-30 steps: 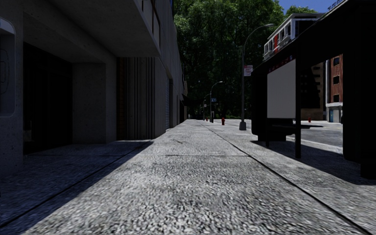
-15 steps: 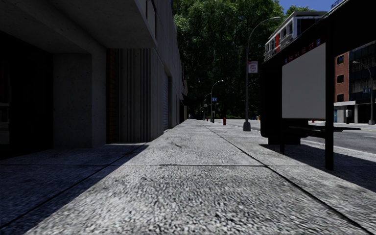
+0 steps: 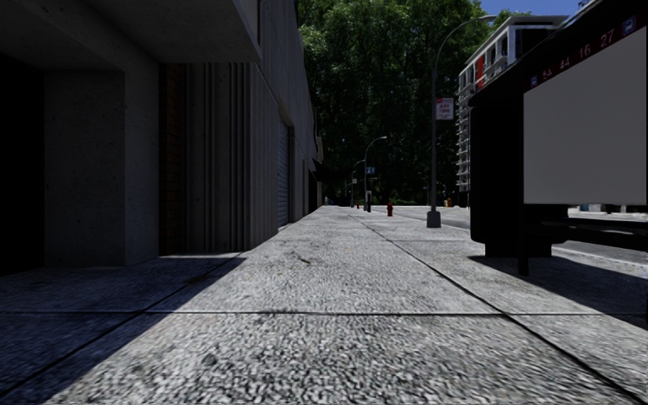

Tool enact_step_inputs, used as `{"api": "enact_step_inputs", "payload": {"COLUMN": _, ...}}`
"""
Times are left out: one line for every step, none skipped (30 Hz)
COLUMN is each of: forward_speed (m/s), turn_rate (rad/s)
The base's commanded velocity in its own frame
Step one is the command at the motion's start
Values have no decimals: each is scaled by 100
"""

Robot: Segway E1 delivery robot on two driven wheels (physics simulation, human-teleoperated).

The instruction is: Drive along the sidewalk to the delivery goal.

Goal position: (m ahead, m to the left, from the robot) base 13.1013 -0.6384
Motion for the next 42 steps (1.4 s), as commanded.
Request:
{"api": "enact_step_inputs", "payload": {"forward_speed": 161, "turn_rate": 0}}
{"api": "enact_step_inputs", "payload": {"forward_speed": 161, "turn_rate": 0}}
{"api": "enact_step_inputs", "payload": {"forward_speed": 161, "turn_rate": 0}}
{"api": "enact_step_inputs", "payload": {"forward_speed": 161, "turn_rate": 0}}
{"api": "enact_step_inputs", "payload": {"forward_speed": 161, "turn_rate": 0}}
{"api": "enact_step_inputs", "payload": {"forward_speed": 161, "turn_rate": 0}}
{"api": "enact_step_inputs", "payload": {"forward_speed": 161, "turn_rate": 0}}
{"api": "enact_step_inputs", "payload": {"forward_speed": 161, "turn_rate": 0}}
{"api": "enact_step_inputs", "payload": {"forward_speed": 161, "turn_rate": 0}}
{"api": "enact_step_inputs", "payload": {"forward_speed": 161, "turn_rate": 0}}
{"api": "enact_step_inputs", "payload": {"forward_speed": 161, "turn_rate": 0}}
{"api": "enact_step_inputs", "payload": {"forward_speed": 161, "turn_rate": 0}}
{"api": "enact_step_inputs", "payload": {"forward_speed": 161, "turn_rate": 0}}
{"api": "enact_step_inputs", "payload": {"forward_speed": 161, "turn_rate": 0}}
{"api": "enact_step_inputs", "payload": {"forward_speed": 161, "turn_rate": 0}}
{"api": "enact_step_inputs", "payload": {"forward_speed": 161, "turn_rate": 0}}
{"api": "enact_step_inputs", "payload": {"forward_speed": 161, "turn_rate": 0}}
{"api": "enact_step_inputs", "payload": {"forward_speed": 161, "turn_rate": 0}}
{"api": "enact_step_inputs", "payload": {"forward_speed": 161, "turn_rate": 0}}
{"api": "enact_step_inputs", "payload": {"forward_speed": 161, "turn_rate": 0}}
{"api": "enact_step_inputs", "payload": {"forward_speed": 161, "turn_rate": 0}}
{"api": "enact_step_inputs", "payload": {"forward_speed": 161, "turn_rate": 0}}
{"api": "enact_step_inputs", "payload": {"forward_speed": 161, "turn_rate": 0}}
{"api": "enact_step_inputs", "payload": {"forward_speed": 161, "turn_rate": 0}}
{"api": "enact_step_inputs", "payload": {"forward_speed": 161, "turn_rate": 0}}
{"api": "enact_step_inputs", "payload": {"forward_speed": 161, "turn_rate": 0}}
{"api": "enact_step_inputs", "payload": {"forward_speed": 161, "turn_rate": 0}}
{"api": "enact_step_inputs", "payload": {"forward_speed": 161, "turn_rate": 0}}
{"api": "enact_step_inputs", "payload": {"forward_speed": 161, "turn_rate": 0}}
{"api": "enact_step_inputs", "payload": {"forward_speed": 161, "turn_rate": 0}}
{"api": "enact_step_inputs", "payload": {"forward_speed": 161, "turn_rate": 0}}
{"api": "enact_step_inputs", "payload": {"forward_speed": 161, "turn_rate": 0}}
{"api": "enact_step_inputs", "payload": {"forward_speed": 161, "turn_rate": 0}}
{"api": "enact_step_inputs", "payload": {"forward_speed": 161, "turn_rate": 0}}
{"api": "enact_step_inputs", "payload": {"forward_speed": 161, "turn_rate": 0}}
{"api": "enact_step_inputs", "payload": {"forward_speed": 161, "turn_rate": 0}}
{"api": "enact_step_inputs", "payload": {"forward_speed": 161, "turn_rate": 0}}
{"api": "enact_step_inputs", "payload": {"forward_speed": 161, "turn_rate": 0}}
{"api": "enact_step_inputs", "payload": {"forward_speed": 161, "turn_rate": 0}}
{"api": "enact_step_inputs", "payload": {"forward_speed": 161, "turn_rate": 0}}
{"api": "enact_step_inputs", "payload": {"forward_speed": 161, "turn_rate": 0}}
{"api": "enact_step_inputs", "payload": {"forward_speed": 161, "turn_rate": 0}}
